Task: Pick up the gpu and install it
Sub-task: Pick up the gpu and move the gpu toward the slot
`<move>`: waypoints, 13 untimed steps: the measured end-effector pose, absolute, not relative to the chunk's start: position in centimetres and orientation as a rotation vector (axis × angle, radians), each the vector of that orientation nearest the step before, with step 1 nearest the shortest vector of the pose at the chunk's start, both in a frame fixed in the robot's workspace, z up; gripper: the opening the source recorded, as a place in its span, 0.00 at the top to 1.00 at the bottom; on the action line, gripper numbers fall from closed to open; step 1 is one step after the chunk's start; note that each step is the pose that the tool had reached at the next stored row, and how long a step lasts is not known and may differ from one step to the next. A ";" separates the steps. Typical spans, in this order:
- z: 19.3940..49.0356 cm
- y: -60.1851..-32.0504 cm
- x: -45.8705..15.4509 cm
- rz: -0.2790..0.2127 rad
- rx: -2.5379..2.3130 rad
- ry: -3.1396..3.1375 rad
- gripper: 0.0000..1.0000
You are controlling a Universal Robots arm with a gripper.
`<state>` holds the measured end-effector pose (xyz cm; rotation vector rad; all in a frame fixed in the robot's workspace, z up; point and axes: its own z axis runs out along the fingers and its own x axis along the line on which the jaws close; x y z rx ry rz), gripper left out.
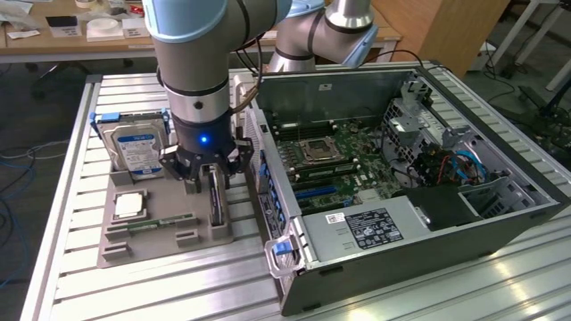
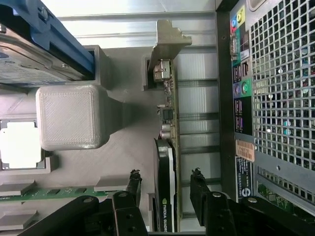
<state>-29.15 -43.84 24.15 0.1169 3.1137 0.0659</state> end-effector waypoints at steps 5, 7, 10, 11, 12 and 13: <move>23.9 -43.3 -29.1 0.066 0.117 3.114 0.47; 23.7 -43.3 -29.1 0.066 0.116 3.114 0.47; 23.6 -43.3 -29.1 0.065 0.116 3.114 0.47; 23.6 -43.3 -29.1 0.066 0.117 3.114 0.47; 23.5 -43.3 -29.1 0.066 0.117 3.114 0.47; 23.5 -43.3 -29.1 0.066 0.117 3.114 0.47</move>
